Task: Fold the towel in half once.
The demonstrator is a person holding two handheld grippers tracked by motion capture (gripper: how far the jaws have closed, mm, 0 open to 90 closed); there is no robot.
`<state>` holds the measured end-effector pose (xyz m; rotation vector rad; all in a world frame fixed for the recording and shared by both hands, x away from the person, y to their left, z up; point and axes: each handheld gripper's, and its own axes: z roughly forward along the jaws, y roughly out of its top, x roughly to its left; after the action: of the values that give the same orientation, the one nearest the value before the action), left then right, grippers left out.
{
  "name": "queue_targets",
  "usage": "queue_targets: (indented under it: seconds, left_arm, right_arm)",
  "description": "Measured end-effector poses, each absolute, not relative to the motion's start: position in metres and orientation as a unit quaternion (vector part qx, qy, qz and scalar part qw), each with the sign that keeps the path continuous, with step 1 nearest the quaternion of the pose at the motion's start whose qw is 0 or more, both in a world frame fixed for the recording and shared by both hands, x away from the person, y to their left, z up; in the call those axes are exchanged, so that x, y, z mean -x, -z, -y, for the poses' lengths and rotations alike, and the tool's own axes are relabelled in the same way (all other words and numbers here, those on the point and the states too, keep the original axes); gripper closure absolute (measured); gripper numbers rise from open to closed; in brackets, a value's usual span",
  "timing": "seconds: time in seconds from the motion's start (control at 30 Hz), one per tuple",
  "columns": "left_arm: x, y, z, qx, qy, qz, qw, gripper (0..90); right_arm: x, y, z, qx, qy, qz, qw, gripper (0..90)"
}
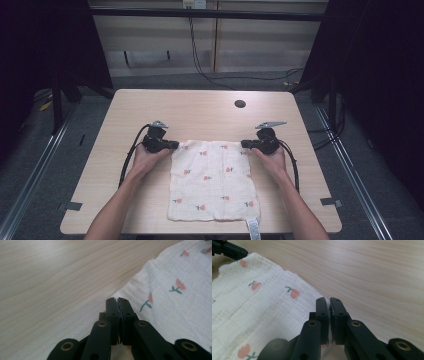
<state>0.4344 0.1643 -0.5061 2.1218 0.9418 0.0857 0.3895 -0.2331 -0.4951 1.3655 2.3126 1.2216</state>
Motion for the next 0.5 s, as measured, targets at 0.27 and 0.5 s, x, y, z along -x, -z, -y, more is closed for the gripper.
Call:
queue_targets:
  seconds: [0.27, 0.5]
  left_arm:
    - [-0.427, 0.488, -0.169, -0.830, -0.034, -0.361, 0.424, 88.3]
    - [-0.420, 0.476, -0.173, -0.819, -0.029, -0.353, 0.451, 88.3]
  right_arm:
    - [-0.389, 0.481, 0.240, -0.457, -0.434, -0.771, 0.095, 87.1]
    - [-0.389, 0.473, 0.248, -0.459, -0.445, -0.763, 0.094, 87.1]
